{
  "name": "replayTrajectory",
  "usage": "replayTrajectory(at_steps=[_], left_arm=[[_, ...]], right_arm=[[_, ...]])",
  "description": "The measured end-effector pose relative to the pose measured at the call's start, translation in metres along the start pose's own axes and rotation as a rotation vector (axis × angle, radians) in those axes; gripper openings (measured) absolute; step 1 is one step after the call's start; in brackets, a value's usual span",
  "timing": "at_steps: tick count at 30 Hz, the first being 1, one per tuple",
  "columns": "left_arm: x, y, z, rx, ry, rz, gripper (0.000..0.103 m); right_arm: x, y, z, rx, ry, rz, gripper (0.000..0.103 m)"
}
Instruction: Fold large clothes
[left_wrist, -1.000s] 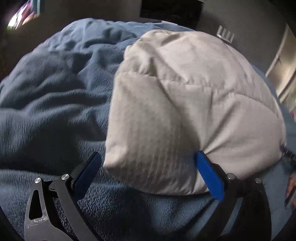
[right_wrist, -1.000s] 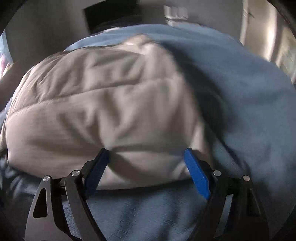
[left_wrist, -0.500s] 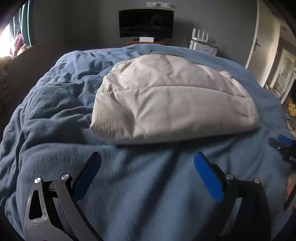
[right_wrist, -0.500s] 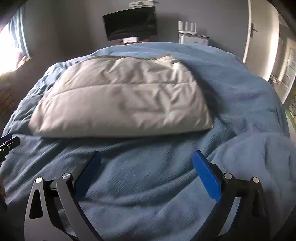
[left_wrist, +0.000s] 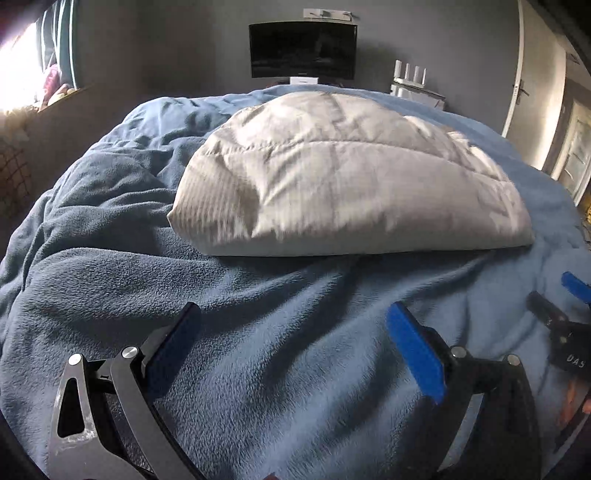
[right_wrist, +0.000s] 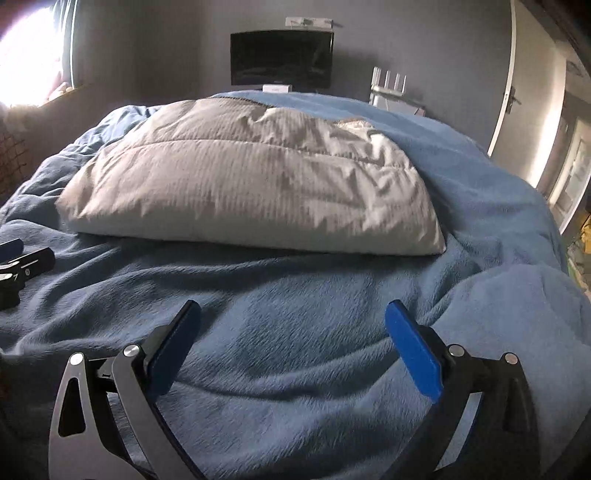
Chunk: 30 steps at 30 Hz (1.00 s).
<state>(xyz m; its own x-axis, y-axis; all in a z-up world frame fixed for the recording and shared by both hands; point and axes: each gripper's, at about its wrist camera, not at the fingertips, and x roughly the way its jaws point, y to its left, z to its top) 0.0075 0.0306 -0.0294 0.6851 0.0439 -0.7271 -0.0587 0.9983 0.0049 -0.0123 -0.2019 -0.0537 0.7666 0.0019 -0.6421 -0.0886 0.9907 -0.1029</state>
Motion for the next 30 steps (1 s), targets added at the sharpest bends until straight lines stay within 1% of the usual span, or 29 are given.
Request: replayTrajectory(at_steps=[3, 7, 11, 30], left_arm=[[0.007, 0.002, -0.004, 0.010, 0.003, 0.011, 0.096], [0.002, -0.003, -0.005, 0.042, -0.028, -0.005, 0.096], [0.000, -0.009, -0.008, 0.078, -0.041, -0.006, 0.096], [0.001, -0.008, -0.008, 0.071, -0.034, -0.009, 0.096]], right_arm=[[0.008, -0.002, -0.004, -0.021, 0.005, -0.012, 0.095], [0.011, -0.010, -0.005, 0.014, 0.007, -0.009, 0.095], [0.014, -0.013, -0.006, 0.025, 0.005, -0.008, 0.095], [0.017, -0.015, -0.008, 0.028, 0.020, -0.011, 0.095]])
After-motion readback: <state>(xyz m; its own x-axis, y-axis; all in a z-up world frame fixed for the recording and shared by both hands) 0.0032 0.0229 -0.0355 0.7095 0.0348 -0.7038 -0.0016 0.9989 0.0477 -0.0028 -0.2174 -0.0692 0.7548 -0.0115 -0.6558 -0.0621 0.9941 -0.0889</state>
